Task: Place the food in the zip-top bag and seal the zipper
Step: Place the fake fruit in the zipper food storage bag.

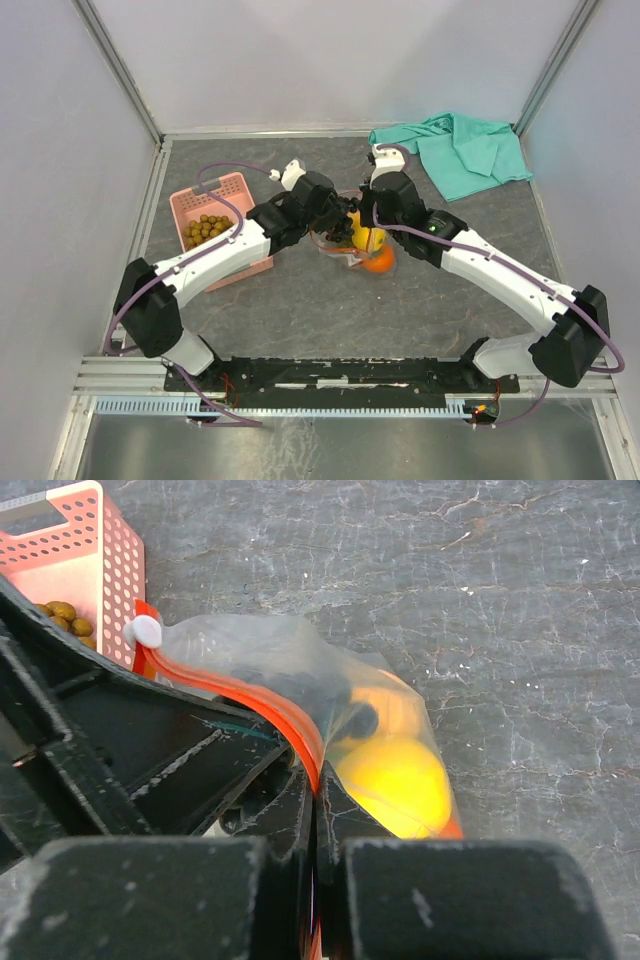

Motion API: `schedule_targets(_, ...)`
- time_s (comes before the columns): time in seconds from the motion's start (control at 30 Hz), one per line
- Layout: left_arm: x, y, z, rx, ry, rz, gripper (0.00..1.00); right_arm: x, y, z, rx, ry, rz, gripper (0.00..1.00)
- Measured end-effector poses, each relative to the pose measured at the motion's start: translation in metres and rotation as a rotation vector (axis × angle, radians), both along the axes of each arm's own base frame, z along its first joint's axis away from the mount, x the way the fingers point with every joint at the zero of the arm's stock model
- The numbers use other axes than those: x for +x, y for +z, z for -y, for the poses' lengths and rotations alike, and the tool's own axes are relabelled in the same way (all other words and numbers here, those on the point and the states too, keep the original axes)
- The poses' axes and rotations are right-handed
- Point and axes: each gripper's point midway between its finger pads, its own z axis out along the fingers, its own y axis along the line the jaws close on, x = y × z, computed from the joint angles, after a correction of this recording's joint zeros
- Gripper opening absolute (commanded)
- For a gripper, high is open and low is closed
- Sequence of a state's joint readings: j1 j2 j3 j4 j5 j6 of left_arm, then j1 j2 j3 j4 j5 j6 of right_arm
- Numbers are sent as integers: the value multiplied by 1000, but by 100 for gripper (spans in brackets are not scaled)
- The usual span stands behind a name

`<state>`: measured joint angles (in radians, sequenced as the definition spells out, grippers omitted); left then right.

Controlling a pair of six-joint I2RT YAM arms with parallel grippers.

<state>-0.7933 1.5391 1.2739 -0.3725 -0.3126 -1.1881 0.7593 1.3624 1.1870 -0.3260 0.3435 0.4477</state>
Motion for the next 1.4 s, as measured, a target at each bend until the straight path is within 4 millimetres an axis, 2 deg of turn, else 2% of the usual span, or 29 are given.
schedule_targets(0.13,-3,-10,-4,40,-10,-21,57,-2,6,2,7,0,10,1)
schedule_targets(0.37,-5,-8,-6,96,-54,-6,63,-6,2,6,-14,3,-5,1)
schedule_targets(0.57,-13,22,-9,119,-128,43,65,-8,1,8,-29,4,-17,1)
schedule_targets(0.77,-33,58,-26,117,-173,94,67,-7,1,12,-50,-4,-14,1)
schedule_targets(0.9,-44,65,-39,138,-181,94,68,-7,0,15,-65,-11,-13,1)
schedule_targets(1.03,-49,55,-51,168,-173,65,67,-5,0,18,-83,-21,-3,1)
schedule_targets(1.2,-53,24,-64,220,-166,-4,64,-4,0,21,-100,-27,5,1)
schedule_targets(1.3,-50,10,-62,245,-173,-34,54,-4,0,21,-105,-26,7,1)
schedule_targets(1.4,-48,-12,-54,274,-200,-88,39,-4,0,22,-112,-25,10,1)
